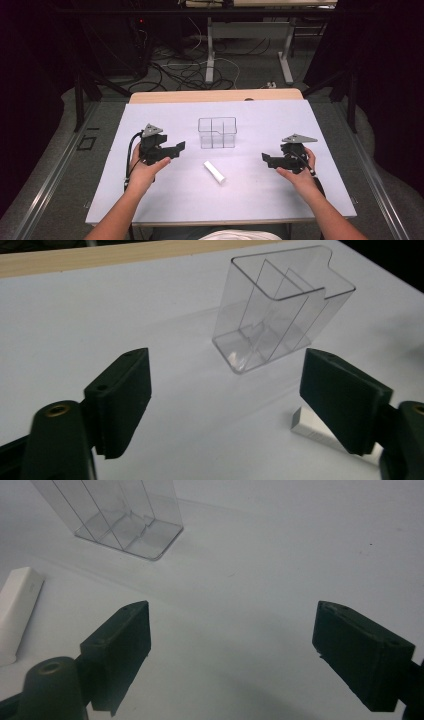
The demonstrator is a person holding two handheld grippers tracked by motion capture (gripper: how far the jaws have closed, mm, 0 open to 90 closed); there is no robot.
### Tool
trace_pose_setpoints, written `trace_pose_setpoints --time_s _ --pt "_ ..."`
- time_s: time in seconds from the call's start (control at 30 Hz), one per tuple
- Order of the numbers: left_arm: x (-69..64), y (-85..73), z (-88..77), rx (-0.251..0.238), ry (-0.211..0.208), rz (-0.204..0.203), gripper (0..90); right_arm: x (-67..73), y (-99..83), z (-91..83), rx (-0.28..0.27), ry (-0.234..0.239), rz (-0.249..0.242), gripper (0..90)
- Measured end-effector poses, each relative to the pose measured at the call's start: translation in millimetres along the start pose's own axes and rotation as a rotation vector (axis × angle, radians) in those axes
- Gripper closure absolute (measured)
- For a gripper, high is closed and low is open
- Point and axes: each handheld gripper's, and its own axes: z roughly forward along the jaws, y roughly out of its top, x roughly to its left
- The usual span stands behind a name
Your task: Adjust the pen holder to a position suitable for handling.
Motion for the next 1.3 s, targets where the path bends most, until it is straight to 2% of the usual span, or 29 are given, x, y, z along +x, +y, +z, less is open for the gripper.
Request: trace_pose_setpoints --time_s 0.07,0.13,0.2,0.3,0.4,0.57,0.67,0.83,0.97,1.03,1.2,1.3 --pt "0.4 -3.7 -1.5 0.005 0.016 -0.004 15.2 0.4 0.0 -0.1 0.000 0.003 0.003 14.9" --pt "2.4 -10.0 -3.0 0.019 0.013 -0.002 12.7 0.9 -0.1 0.2 0.003 0.005 0.007 14.9" --pt "2.0 -12.6 -2.1 0.010 0.013 -0.012 4.8 1.1 -0.1 0.7 0.005 0.006 0.007 14.9" --pt "3.8 -18.3 -2.2 0.025 0.003 -0.005 0.2 2.1 -0.5 1.7 0.016 0.012 0.006 14.9" --pt "4.2 -23.4 -1.8 0.047 0.016 0.005 0.2 4.5 -1.3 3.5 0.038 0.013 0.007 14.9" --pt "1.9 -30.6 -0.5 0.037 0.005 -0.012 0.3 7.7 -2.3 5.6 0.060 0.012 0.002 14.9" --pt "2.6 -34.9 1.3 0.037 0.002 0.011 0.2 9.2 -2.3 6.8 0.063 0.015 -0.002 14.9" --pt "4.3 -38.7 5.2 0.049 -0.001 -0.005 0.3 11.1 -2.7 8.0 0.080 0.017 0.000 14.8" --pt "6.7 -41.8 8.8 0.035 0.019 -0.013 0.3 13.1 -3.8 9.4 0.110 0.028 0.001 14.8" --pt "8.0 -41.9 8.3 0.039 0.029 -0.002 0.3 14.8 -5.0 11.1 0.132 0.029 -0.009 14.9" --pt "8.1 -41.5 6.4 0.025 0.039 -0.006 0.3 16.4 -5.1 12.2 0.142 0.031 -0.021 14.8" --pt "8.2 -41.4 6.1 0.022 0.041 -0.005 0.3 18.3 -4.6 12.6 0.160 0.055 0.002 14.8"
